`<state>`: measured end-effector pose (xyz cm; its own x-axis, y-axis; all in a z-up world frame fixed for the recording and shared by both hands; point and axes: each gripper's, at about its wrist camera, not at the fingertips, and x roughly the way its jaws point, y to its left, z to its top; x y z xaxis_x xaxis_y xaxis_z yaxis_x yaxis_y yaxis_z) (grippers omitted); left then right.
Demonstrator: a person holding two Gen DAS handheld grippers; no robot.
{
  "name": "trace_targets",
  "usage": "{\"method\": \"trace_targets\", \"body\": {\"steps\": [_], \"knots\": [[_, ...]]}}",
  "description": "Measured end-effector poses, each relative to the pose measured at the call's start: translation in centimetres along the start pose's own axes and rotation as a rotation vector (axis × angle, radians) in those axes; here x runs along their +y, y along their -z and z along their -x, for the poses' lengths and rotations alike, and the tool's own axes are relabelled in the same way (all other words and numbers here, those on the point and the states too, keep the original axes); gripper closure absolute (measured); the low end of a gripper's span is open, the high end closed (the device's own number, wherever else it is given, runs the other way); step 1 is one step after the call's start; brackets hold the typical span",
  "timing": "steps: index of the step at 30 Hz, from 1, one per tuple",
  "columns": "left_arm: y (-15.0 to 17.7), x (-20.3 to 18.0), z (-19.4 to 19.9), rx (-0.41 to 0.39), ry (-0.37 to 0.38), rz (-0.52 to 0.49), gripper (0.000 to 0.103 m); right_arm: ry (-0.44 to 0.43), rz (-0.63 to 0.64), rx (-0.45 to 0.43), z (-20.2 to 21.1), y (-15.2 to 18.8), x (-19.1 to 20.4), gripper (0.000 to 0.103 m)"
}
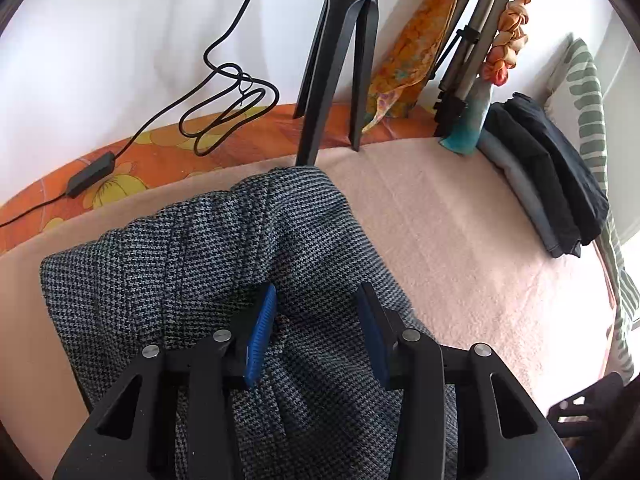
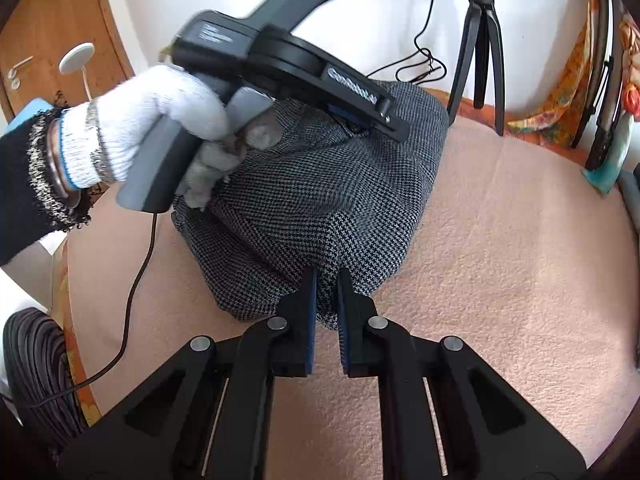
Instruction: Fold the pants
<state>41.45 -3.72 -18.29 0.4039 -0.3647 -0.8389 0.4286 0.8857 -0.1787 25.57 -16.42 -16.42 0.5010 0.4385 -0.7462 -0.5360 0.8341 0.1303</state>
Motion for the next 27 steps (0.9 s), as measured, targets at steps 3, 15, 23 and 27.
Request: {"method": "trace_targets", "body": {"steps": [3,15,23,27], "knots": [[0.1,0.2,0.0,-0.015,0.016,-0.005,0.064,0.021,0.055,0.013,0.5,0.5,0.6,0.094],[9.3,2.2,9.1,-0.067,-0.054,-0.054,0.065,-0.110,-0.089,0.009,3.3,0.6,-3.0,0.087],[14.0,5.7,10.3,-0.064,-0.059,0.092,0.059,-0.177,-0.244,-0.021,2.6,-1.6,-5.8,0.074],[14.7,7.2,12.3,-0.095,0.019,0.252,0.057,-0.190,-0.304,0.001,1.1,-3.0,-6.9,0.041]]}}
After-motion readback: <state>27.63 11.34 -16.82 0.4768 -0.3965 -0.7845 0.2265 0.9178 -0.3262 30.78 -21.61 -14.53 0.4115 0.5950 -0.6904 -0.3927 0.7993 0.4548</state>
